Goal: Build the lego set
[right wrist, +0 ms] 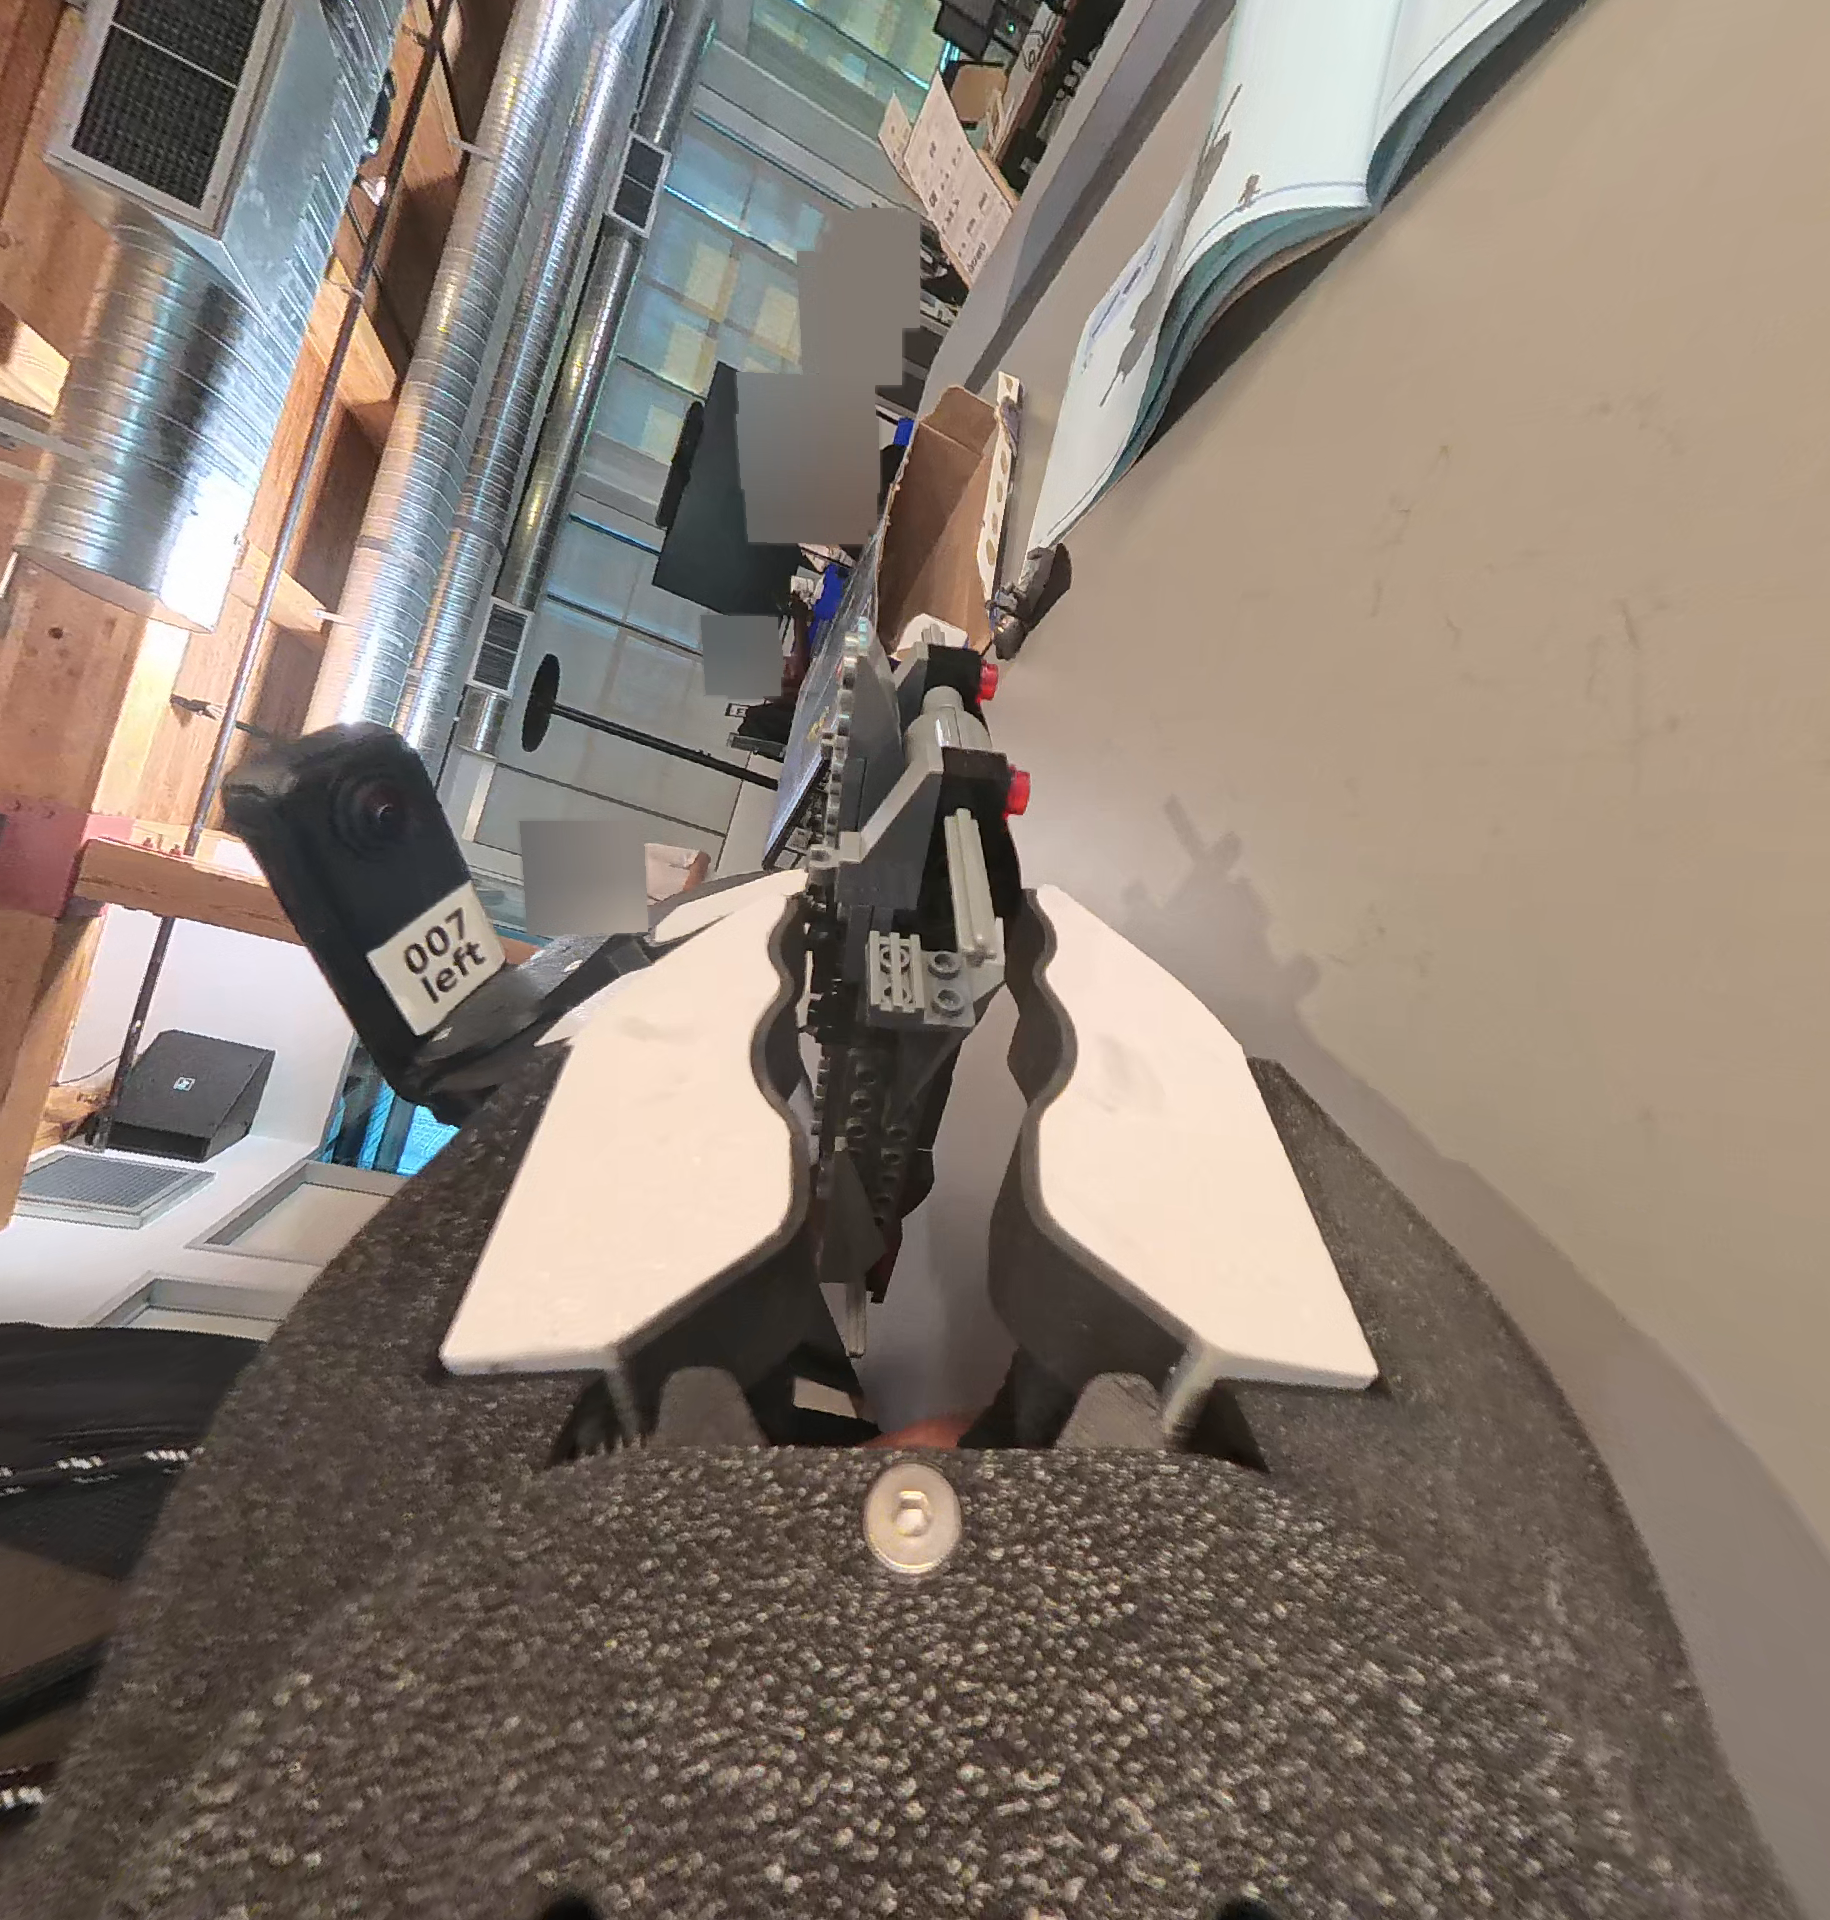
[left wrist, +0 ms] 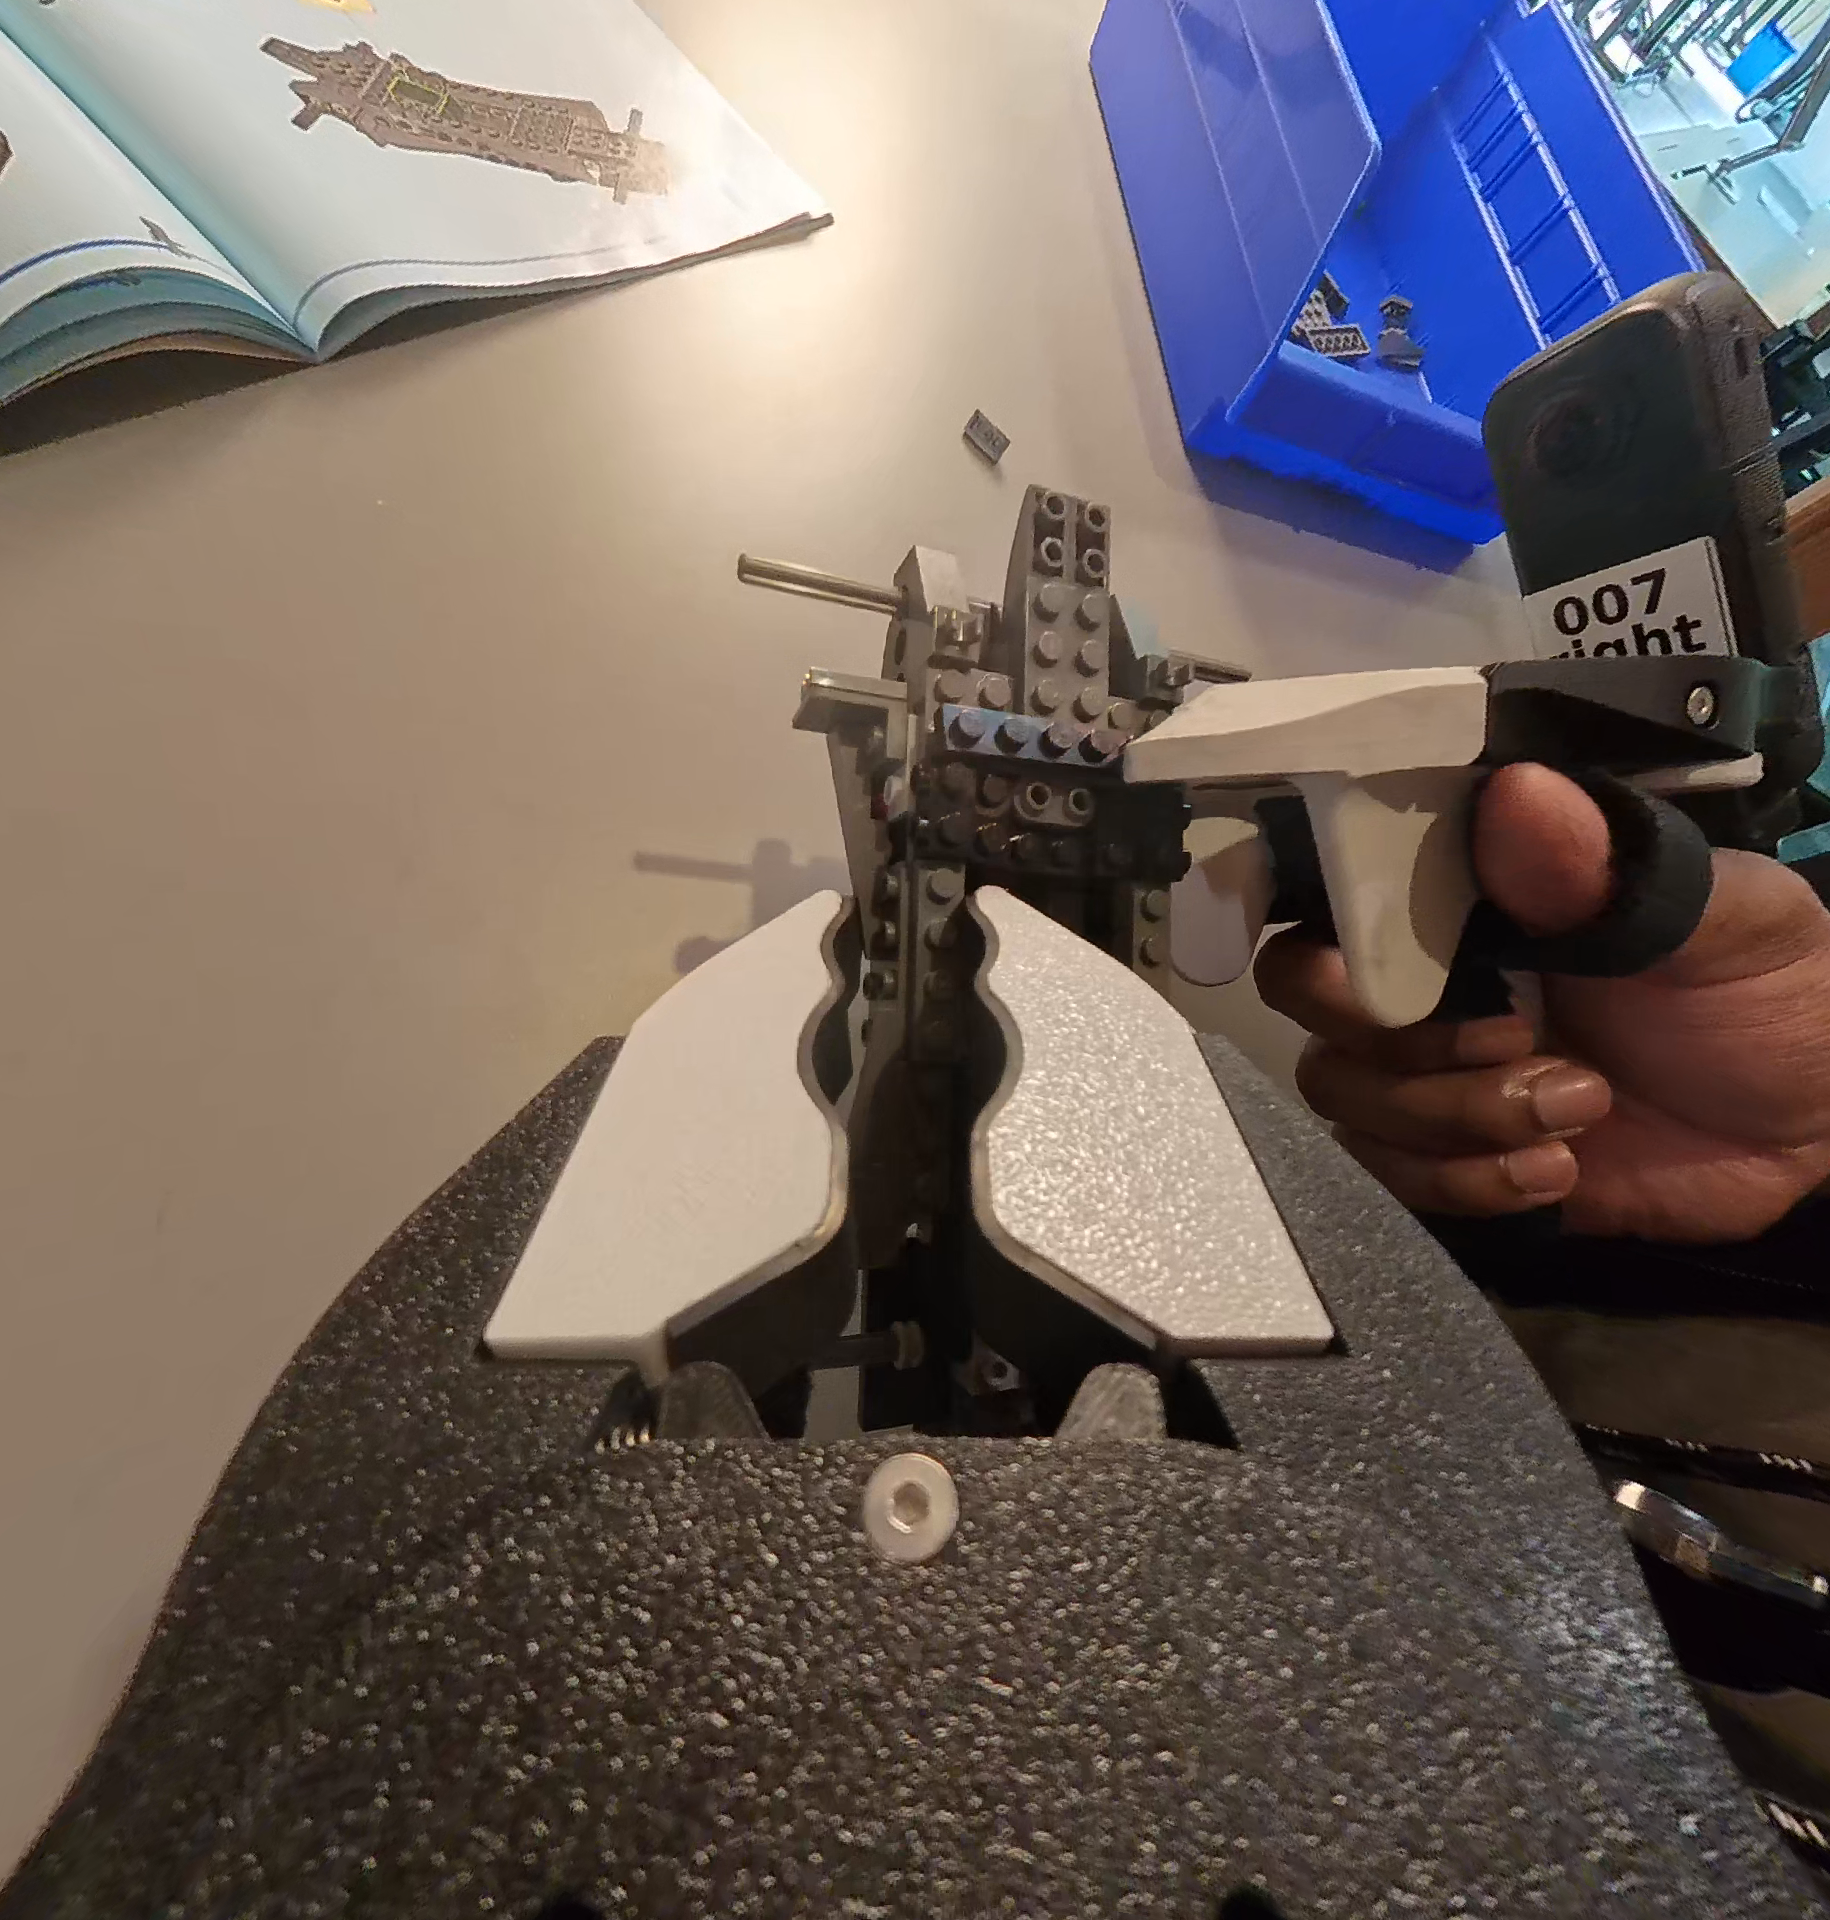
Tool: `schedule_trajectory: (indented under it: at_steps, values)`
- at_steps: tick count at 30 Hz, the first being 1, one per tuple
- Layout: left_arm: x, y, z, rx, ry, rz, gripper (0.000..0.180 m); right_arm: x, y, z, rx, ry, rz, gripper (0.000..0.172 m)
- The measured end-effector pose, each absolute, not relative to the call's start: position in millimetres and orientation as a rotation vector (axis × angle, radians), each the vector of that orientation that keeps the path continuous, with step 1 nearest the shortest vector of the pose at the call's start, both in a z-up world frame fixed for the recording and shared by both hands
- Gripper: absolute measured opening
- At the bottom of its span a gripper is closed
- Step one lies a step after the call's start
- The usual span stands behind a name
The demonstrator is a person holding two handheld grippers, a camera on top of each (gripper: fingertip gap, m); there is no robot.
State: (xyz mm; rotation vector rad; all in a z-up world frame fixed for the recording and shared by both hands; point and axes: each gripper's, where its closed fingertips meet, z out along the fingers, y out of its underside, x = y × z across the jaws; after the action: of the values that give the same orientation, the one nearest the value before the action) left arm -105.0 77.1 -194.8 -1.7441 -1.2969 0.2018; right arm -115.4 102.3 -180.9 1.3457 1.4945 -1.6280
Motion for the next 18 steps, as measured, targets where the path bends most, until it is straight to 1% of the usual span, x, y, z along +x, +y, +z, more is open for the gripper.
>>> schedule_trajectory:
  at_steps: [12,14,18]
  values:
    - [-104.1,76.1,-188.9,-1.725,-1.295,0.243,0.019,-114.5,101.2,-177.4,1.364,1.562,-1.650,0.038]
    - [-103.7,76.3,-188.6,-1.717,-1.295,0.236,0.018,-114.5,101.2,-178.0,1.373,1.581,-1.648,0.041]
    - [-103.1,77.2,-190.0,-1.715,-1.297,0.212,0.018,-115.0,102.0,-177.7,1.388,1.592,-1.654,0.041]
